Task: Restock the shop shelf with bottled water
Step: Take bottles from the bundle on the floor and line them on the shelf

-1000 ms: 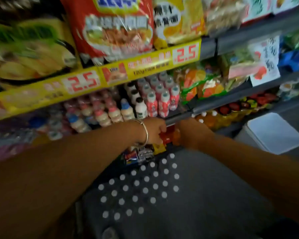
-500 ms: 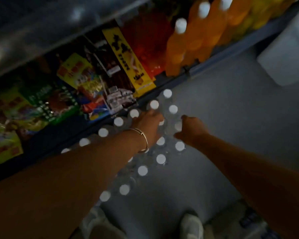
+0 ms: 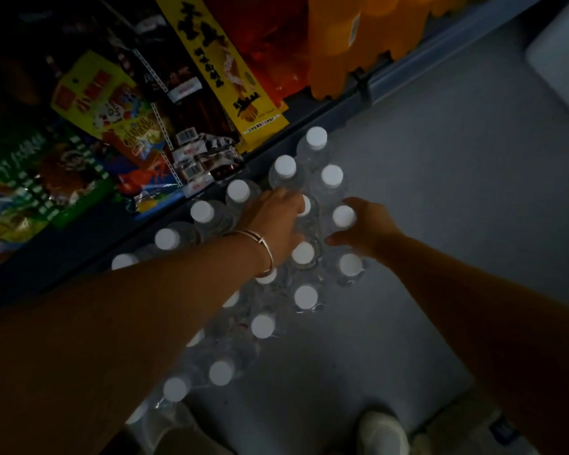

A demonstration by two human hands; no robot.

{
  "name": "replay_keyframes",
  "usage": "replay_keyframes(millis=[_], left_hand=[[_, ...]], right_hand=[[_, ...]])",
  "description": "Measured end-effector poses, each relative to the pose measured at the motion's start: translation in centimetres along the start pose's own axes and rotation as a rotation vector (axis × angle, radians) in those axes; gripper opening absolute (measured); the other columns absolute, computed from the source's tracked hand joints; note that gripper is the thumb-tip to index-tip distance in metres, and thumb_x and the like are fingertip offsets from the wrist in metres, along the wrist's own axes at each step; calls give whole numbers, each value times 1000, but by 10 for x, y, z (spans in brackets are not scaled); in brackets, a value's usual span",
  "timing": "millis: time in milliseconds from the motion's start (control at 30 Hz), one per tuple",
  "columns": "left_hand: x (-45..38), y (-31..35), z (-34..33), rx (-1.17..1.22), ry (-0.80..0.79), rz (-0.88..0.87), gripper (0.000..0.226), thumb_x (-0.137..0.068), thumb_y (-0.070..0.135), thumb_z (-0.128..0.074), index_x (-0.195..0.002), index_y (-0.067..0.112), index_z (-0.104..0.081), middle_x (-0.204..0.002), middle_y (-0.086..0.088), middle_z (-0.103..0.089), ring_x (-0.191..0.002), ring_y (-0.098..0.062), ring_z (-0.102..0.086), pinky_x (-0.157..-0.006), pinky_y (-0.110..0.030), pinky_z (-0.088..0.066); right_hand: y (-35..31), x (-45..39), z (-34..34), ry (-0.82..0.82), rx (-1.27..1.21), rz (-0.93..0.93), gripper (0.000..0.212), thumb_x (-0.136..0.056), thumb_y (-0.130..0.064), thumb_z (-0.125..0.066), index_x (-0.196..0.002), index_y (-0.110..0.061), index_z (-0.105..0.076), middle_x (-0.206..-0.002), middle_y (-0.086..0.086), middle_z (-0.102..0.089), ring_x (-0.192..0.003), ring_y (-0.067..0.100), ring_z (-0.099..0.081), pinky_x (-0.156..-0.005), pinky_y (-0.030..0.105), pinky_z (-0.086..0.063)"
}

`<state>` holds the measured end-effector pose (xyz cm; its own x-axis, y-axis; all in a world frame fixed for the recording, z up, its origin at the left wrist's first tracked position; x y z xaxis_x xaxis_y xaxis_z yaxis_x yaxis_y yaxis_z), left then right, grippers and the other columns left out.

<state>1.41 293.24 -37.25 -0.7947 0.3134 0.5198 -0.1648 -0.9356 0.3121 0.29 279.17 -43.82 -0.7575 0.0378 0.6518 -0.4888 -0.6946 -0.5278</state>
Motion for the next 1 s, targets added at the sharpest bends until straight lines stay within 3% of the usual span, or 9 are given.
replay_keyframes(millis=[167,333,433,567,667,833,900,1000], left_hand=[[12,10,16,-31,-36,20,46,-85,25,-64,-125,14,-46,-133,-10,-43,-125,-28,-40,-104,-41,-35],[41,34,58,-58,-125,24,46,-84,25,-65,-125,13,-45,-131,-11,-41,-124,-29,-39,-104,-42,-35],[66,53,102,-89,-153,17,47,-83,26,-66,-124,14,-45,-128,-11,-42,-121,-29,-42,-103,-43,-36],[107,80,173,-89,-153,7,53,-83,27,-67,-129,12,-43,-129,-12,-44,-118,-28,-46,-97,-33,-41],[147,97,232,-102,-142,3,51,-82,27,-68,-124,8,-48,-125,-12,-51,-113,-27,-52,-90,-31,-44],[227,112,333,-58,-185,41,54,-81,26,-70,-126,6,-47,-127,-11,-55,-116,-28,-53,-96,-33,-43],[266,121,380,-10,-178,68,61,-82,25,-69,-134,8,-42,-131,-8,-51,-120,-26,-51,-99,-31,-42],[324,133,450,30,-124,102,62,-80,25,-70,-134,10,-43,-131,-7,-52,-113,-23,-54,-91,-28,-45]], right_hand=[[-23,22,28,18,92,104,50,-66,-30,-83,-107,-16,-59,-109,4,-64,-101,21,-59,-77,28,-44],[-67,72,78,19,90,212,48,-65,-29,-84,-104,-13,-61,-103,2,-63,-91,14,-56,-74,26,-44],[-102,109,116,24,98,269,46,-65,-30,-84,-102,-12,-65,-104,3,-66,-94,17,-59,-77,27,-47],[-161,167,170,30,116,368,51,-60,-37,-86,-101,-13,-69,-101,1,-67,-96,17,-60,-77,28,-49],[-217,219,208,16,121,489,44,-62,-35,-85,-97,-14,-69,-91,-4,-64,-89,11,-58,-66,12,-47],[-319,315,267,-69,110,617,41,-63,-32,-85,-98,-16,-71,-102,-2,-68,-98,17,-62,-86,37,-53],[-361,356,290,-80,110,661,39,-64,-31,-84,-97,-14,-71,-103,2,-70,-96,18,-63,-86,40,-53],[-425,422,325,-60,110,739,39,-67,-31,-82,-99,-12,-71,-107,2,-69,-99,18,-62,-87,35,-52]])
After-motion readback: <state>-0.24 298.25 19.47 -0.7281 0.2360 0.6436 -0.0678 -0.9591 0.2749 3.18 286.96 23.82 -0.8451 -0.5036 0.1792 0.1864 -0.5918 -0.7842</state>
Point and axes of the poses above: each hand's wrist, its own x-axis away from the middle knuckle, its own z-axis out of the back of the hand, y = z × x, the point moved 8 cm from there along -x, towards the middle knuckle
